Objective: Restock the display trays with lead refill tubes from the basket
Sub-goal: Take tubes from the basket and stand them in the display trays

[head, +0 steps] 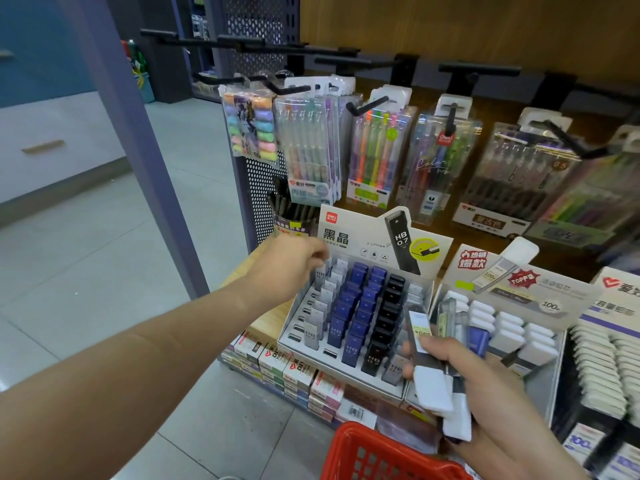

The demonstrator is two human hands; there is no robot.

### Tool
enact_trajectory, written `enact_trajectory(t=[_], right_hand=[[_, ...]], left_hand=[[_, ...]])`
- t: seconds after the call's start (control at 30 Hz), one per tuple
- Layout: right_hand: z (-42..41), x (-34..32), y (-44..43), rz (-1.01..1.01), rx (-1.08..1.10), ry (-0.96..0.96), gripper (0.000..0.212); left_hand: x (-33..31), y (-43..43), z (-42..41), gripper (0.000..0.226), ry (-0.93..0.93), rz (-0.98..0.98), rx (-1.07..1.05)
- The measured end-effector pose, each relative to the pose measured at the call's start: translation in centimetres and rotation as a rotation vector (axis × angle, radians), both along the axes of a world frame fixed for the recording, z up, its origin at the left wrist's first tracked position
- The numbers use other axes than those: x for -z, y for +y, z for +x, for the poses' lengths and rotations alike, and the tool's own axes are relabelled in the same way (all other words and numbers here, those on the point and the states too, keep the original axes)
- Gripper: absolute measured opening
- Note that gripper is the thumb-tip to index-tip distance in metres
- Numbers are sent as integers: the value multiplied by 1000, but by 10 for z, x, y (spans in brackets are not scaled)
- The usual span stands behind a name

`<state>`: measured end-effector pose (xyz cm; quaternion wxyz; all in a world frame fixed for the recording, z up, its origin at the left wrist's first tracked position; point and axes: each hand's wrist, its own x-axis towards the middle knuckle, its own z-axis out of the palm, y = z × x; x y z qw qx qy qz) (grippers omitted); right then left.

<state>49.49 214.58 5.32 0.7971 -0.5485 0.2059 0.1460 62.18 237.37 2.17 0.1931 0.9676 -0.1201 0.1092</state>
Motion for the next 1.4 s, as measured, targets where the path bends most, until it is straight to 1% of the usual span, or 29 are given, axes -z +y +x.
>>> enact_trajectory(t=[0.07,0.13,0.23,0.27,0.3,0.33,0.37,0.4,0.43,0.47,0.5,0.57,0.6,0.63,0.7,0.77,0.83,0.9,0.97,1.0,1.07,1.13,1.2,1.3,1.37,1.4], right_hand=[[-1,-3,2,-16,-27,-25,38],[-2,-4,3,10,-44,-43,38],[-1,-2,2,11,-55,-51,39],[-1,-1,1,-5,-49,-52,37],[-1,-2,1,-17,-31,-57,32],[-1,-2,0,-21,-10,-69,28],[-1,-3,0,-24,9,-86,28],[-1,-3,1,-25,29,-109,33],[0,-3,1,-21,55,-132,40],[1,-2,0,-12,86,-150,43],[2,-1,-1,-6,119,-161,42],[2,-1,-1,-6,158,-169,34],[2,-1,-3,-3,170,-166,28],[2,-2,-3,9,182,-156,23],[0,-2,-6,45,220,-116,16],[-2,-2,-11,58,251,-63,12],[-7,-2,-19,57,235,-1,17],[-16,-3,-30,97,151,40,22],[-29,-4,-41,143,68,56,26],[-35,-3,-47,148,59,50,30],[-47,-2,-58,142,99,13,39],[-59,-4,-70,148,165,-22,35],[-71,-6,-82,166,213,-37,29],[-86,-5,-99,181,238,-27,27],[-93,-2,-111,151,263,1,25],[-95,1,-118,133,293,17,25]], left_hand=[[3,-1,0,16,-33,21,23],[5,-1,2,17,-68,29,62],[5,0,3,23,-44,84,56],[3,-2,1,25,-36,96,45],[-1,-5,-1,27,-37,73,32],[-8,-10,-6,26,-32,-2,11],[-18,-17,-12,22,8,-124,-12],[-31,-25,-19,16,99,-275,-15],[-43,-33,-27,14,246,-444,8],[-57,-41,-36,18,421,-585,52],[-68,-47,-44,26,590,-648,114],[-80,-56,-57,42,824,-584,234],[-83,-61,-64,45,888,-536,274],[-83,-66,-69,43,912,-514,301],[-80,-72,-74,29,869,-569,310],[-79,-73,-74,23,764,-612,295],[-84,-73,-73,22,647,-637,292],[-94,-81,-76,22,546,-646,311],[-101,-94,-83,20,494,-577,340],[-101,-100,-87,22,489,-547,356],[-100,-111,-92,30,566,-576,407],[-100,-121,-97,36,676,-631,438],[-101,-132,-102,36,724,-594,452],[-103,-150,-112,24,682,-451,454],[-104,-165,-115,12,607,-377,436],[-102,-172,-114,10,548,-336,413]])
